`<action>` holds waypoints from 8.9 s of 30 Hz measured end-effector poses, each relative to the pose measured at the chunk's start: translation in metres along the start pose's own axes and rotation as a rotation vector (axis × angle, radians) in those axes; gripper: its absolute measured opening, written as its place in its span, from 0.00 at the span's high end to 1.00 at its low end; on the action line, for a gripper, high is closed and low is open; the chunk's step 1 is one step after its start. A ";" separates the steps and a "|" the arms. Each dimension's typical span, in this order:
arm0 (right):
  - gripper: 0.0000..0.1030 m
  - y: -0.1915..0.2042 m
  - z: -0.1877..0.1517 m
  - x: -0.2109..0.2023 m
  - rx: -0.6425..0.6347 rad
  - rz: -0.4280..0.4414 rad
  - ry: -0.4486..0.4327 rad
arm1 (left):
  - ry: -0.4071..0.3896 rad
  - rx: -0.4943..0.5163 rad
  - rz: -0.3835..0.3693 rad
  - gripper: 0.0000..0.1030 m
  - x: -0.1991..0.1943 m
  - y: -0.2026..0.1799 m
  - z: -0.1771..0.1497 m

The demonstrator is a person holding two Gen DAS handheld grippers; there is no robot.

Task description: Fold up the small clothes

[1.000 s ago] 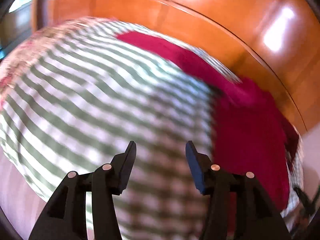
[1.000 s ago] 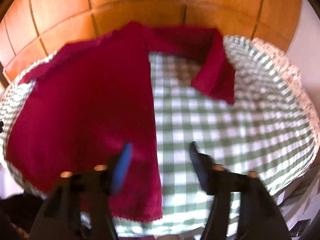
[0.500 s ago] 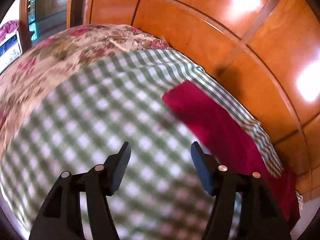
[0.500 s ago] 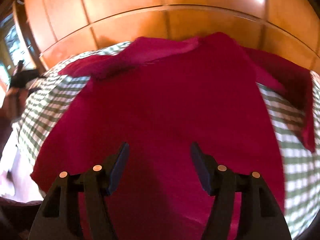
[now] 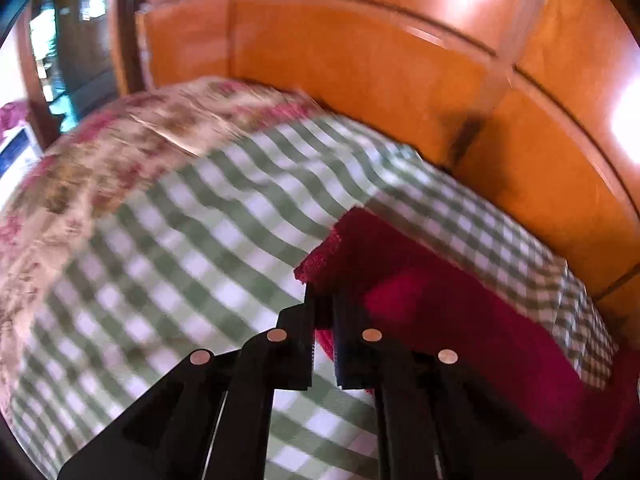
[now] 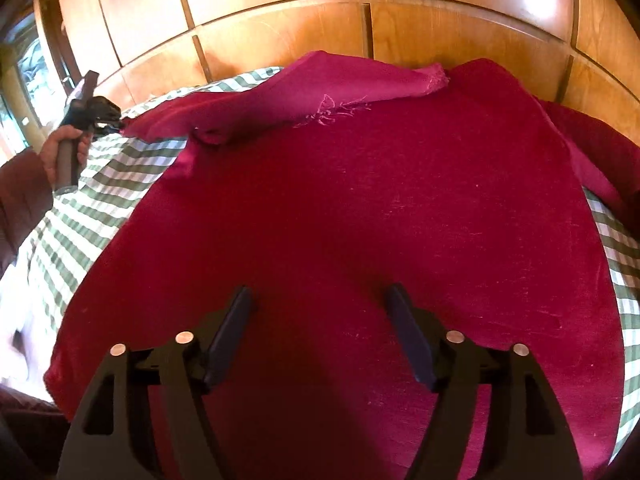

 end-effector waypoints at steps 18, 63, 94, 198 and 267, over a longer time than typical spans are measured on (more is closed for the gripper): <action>0.18 0.007 -0.003 0.007 -0.030 -0.043 -0.051 | -0.165 -0.034 0.228 0.74 -0.095 0.082 -0.021; 0.73 -0.158 -0.118 -0.118 0.212 -0.121 0.122 | 0.205 0.360 -0.560 0.51 -0.226 -0.063 -0.292; 0.94 -0.425 0.014 -0.173 0.577 -0.639 -0.223 | 0.238 0.544 -0.486 0.33 -0.131 -0.217 -0.307; 0.93 -0.474 0.016 -0.053 0.837 -0.452 -0.070 | 0.205 0.430 -0.493 0.16 -0.137 -0.185 -0.291; 0.20 -0.184 0.106 0.049 0.247 -0.200 -0.033 | 0.131 0.403 -0.399 0.65 -0.036 -0.245 -0.188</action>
Point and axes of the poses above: each gripper's, at about its wrist camera, not at the fingertips, and x roughly the way its jaws point, y to its left, z to its top, the point moved 5 cm from there along x, roughly the way its jaws point, and after that the axes turned 10 degrees about -z, right-handed, at the moved point
